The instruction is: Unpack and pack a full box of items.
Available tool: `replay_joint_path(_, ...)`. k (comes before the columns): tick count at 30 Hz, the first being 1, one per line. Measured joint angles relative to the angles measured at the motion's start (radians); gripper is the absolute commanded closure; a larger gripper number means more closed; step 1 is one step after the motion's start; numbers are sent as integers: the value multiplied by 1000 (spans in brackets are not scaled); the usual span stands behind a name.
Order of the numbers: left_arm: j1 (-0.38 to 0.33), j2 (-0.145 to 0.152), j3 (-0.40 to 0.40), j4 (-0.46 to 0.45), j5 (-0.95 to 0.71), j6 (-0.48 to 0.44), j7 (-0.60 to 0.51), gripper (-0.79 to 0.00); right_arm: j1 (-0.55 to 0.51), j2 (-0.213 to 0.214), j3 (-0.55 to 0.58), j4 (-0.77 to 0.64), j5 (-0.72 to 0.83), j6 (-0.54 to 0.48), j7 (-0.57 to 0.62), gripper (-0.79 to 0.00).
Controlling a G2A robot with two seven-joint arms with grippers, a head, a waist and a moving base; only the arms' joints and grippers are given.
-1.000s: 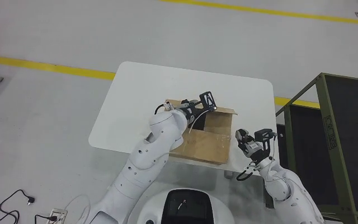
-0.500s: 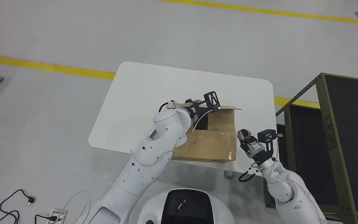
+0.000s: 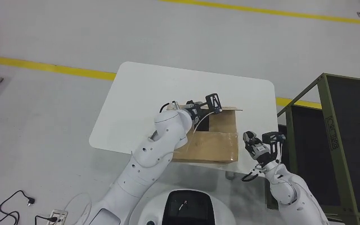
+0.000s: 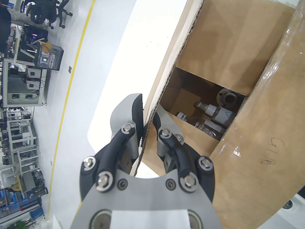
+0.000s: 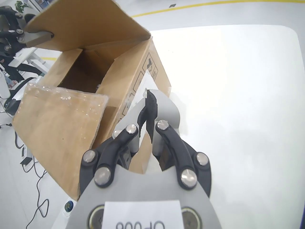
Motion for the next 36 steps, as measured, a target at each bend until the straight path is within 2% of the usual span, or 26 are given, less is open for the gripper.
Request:
replay_joint_path(6,4,2,1,-5,9,2,9,0,35,-7,-68,69,-24,-33,13,0)
replay_joint_path(14,2,1,3,-8,14,14,14,0,10,-5,-89,49,-40,-80,27,0)
replay_joint_path(16,-3,1,2,-8,19,22,15,-117,1,-4,-85,42,-27,-85,32,0)
replay_joint_path(17,-6,0,2,-6,22,28,16,-228,-3,-3,-83,38,-23,-85,34,0)
replay_joint_path(18,-9,0,2,-3,24,33,17,-480,-6,-2,-80,34,-20,-86,36,0)
replay_joint_path(19,-15,-1,3,4,26,40,21,-785,-9,-1,-77,28,-18,-85,38,0)
replay_joint_path(20,-21,-2,4,12,28,46,24,-785,-12,-1,-74,24,-17,-83,39,0)
replay_joint_path(21,-29,-3,7,22,32,53,28,-785,-14,0,-71,19,-15,-81,39,-40)
replay_joint_path(33,-163,-40,54,218,41,224,132,-785,-27,6,-48,-6,-6,-71,40,-25)
replay_joint_path(36,-198,-51,67,270,32,258,156,-785,-28,6,-50,-5,-2,-68,38,-46)
